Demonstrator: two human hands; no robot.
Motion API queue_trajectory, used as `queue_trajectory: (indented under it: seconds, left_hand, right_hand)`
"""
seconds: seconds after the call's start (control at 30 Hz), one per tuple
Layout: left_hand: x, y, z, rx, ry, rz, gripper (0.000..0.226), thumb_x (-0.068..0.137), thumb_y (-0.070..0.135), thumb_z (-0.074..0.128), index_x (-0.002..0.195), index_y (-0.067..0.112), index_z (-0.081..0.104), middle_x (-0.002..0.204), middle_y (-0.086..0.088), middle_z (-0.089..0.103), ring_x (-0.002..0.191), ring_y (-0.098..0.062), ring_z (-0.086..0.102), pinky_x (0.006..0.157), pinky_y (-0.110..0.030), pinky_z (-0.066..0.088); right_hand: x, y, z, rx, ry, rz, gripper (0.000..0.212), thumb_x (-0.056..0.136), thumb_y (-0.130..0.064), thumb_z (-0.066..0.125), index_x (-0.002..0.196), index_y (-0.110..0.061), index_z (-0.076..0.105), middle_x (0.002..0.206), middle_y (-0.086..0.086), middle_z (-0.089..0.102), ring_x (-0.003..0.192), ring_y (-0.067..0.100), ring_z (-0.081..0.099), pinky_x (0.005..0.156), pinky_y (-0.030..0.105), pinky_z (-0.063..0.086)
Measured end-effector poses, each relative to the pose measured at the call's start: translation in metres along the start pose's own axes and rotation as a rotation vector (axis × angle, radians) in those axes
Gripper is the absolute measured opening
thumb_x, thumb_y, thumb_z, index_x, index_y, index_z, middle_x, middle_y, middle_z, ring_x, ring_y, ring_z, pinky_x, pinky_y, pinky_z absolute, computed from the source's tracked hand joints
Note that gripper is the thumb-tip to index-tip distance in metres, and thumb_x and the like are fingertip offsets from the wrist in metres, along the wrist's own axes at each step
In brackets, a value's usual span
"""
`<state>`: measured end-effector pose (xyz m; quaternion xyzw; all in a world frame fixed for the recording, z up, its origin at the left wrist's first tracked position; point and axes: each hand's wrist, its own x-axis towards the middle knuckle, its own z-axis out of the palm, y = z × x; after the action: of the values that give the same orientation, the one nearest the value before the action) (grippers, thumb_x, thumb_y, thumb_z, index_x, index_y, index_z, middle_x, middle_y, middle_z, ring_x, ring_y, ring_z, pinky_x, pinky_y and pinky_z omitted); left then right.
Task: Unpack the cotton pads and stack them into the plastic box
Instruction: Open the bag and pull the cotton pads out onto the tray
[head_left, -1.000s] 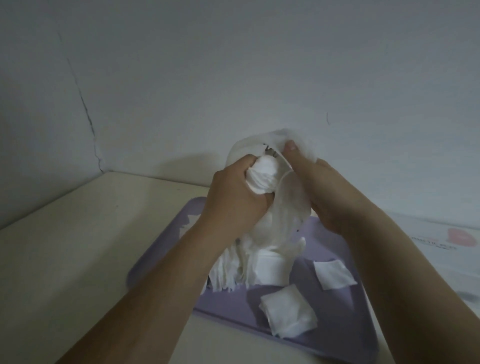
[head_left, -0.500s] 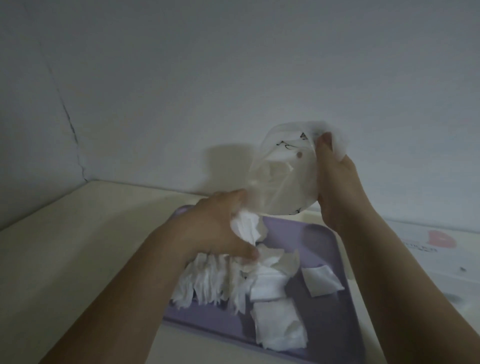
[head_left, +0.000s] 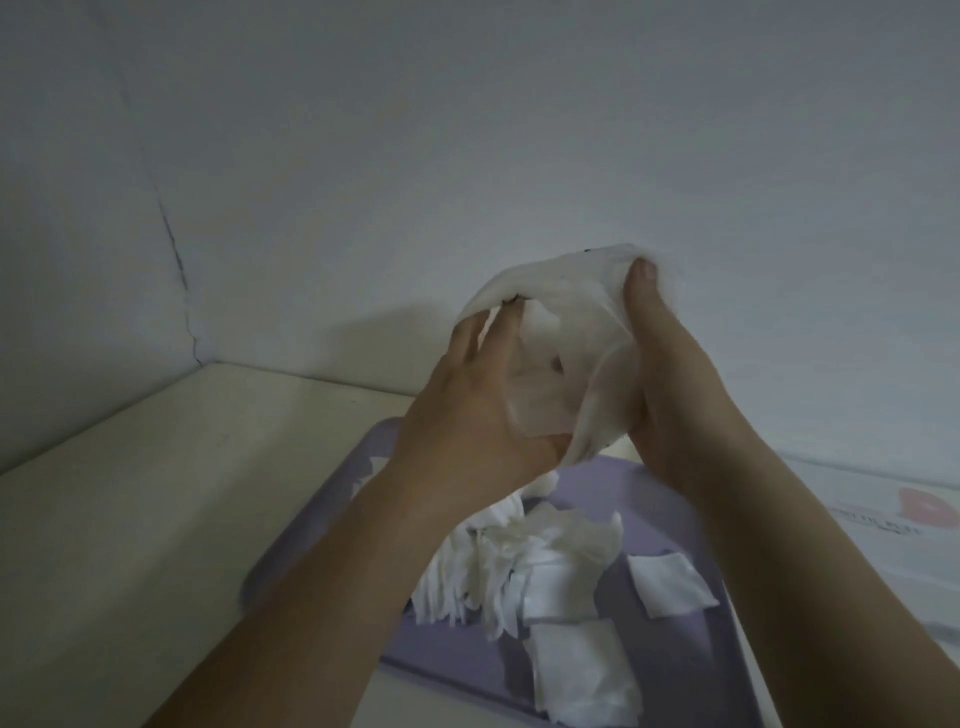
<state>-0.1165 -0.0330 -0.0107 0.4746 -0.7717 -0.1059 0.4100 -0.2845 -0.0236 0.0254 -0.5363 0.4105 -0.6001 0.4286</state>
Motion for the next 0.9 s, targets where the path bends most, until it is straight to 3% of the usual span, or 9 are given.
queue_trajectory:
  seconds: [0.13, 0.27, 0.4, 0.5, 0.7, 0.83, 0.9]
  left_hand:
    - [-0.001, -0.001, -0.002, 0.053, -0.038, 0.005, 0.129, 0.059, 0.063, 0.088, 0.156, 0.048, 0.004, 0.163, 0.022, 0.012, 0.144, -0.018, 0.039, 0.108, -0.046, 0.048]
    - [0.000, -0.001, 0.000, -0.003, -0.025, 0.006, 0.119, 0.062, 0.053, 0.089, 0.156, 0.042, 0.017, 0.158, 0.014, 0.028, 0.139, -0.016, 0.042, 0.109, -0.043, 0.046]
    - [0.000, -0.004, 0.002, 0.017, -0.052, -0.029, 0.083, 0.070, 0.047, 0.084, 0.141, 0.026, 0.047, 0.136, 0.008, 0.050, 0.124, -0.016, 0.053, 0.103, -0.040, 0.049]
    - [0.001, -0.007, 0.001, -0.010, -0.079, -0.020, 0.064, 0.073, 0.037, 0.081, 0.129, 0.026, 0.053, 0.126, 0.009, 0.054, 0.117, -0.015, 0.056, 0.098, -0.037, 0.051]
    - [-0.001, 0.000, 0.000, -0.158, -0.015, 0.027, 0.076, 0.061, 0.059, 0.078, 0.129, 0.037, 0.054, 0.119, 0.012, 0.062, 0.107, -0.011, 0.062, 0.091, -0.037, 0.055]
    - [-0.002, 0.002, -0.001, -0.221, -0.017, -0.045, 0.046, 0.052, 0.058, 0.072, 0.089, 0.040, 0.052, 0.091, 0.013, 0.064, 0.083, -0.005, 0.065, 0.075, -0.029, 0.055]
    - [-0.001, 0.003, 0.000, -0.223, -0.005, -0.059, 0.043, 0.055, 0.055, 0.075, 0.088, 0.035, 0.056, 0.086, 0.012, 0.066, 0.079, -0.005, 0.065, 0.073, -0.032, 0.056]
  right_hand:
    - [0.008, 0.008, -0.004, -0.019, 0.073, 0.106, 0.082, 0.087, -0.085, 0.040, 0.129, -0.025, 0.074, 0.129, 0.004, 0.077, 0.126, 0.024, 0.070, 0.120, 0.052, 0.043]
    - [0.007, 0.009, -0.004, 0.065, 0.092, 0.131, 0.084, 0.105, -0.072, 0.017, 0.108, -0.021, 0.083, 0.114, 0.008, 0.082, 0.112, 0.026, 0.077, 0.108, 0.053, 0.053]
    - [0.005, 0.008, -0.004, 0.175, 0.101, 0.118, 0.084, 0.107, -0.068, 0.014, 0.113, -0.015, 0.078, 0.112, 0.011, 0.082, 0.111, 0.026, 0.077, 0.113, 0.053, 0.050]
    - [0.004, 0.006, -0.001, 0.172, 0.120, 0.107, 0.083, 0.108, -0.066, 0.014, 0.102, -0.016, 0.080, 0.105, 0.009, 0.083, 0.106, 0.023, 0.079, 0.110, 0.049, 0.053]
    - [-0.002, -0.002, -0.002, 0.291, 0.048, 0.049, 0.084, 0.109, -0.063, 0.016, 0.095, -0.017, 0.085, 0.105, 0.007, 0.083, 0.107, 0.021, 0.078, 0.097, 0.041, 0.056]
    - [0.000, -0.002, -0.004, 0.317, 0.002, 0.075, 0.074, 0.107, -0.064, 0.026, 0.122, -0.009, 0.074, 0.121, 0.012, 0.079, 0.120, 0.028, 0.073, 0.105, 0.047, 0.054]
    - [0.003, -0.002, -0.006, 0.271, 0.123, 0.107, 0.065, 0.110, -0.058, 0.031, 0.121, -0.009, 0.072, 0.117, 0.010, 0.081, 0.113, 0.025, 0.077, 0.102, 0.044, 0.056]
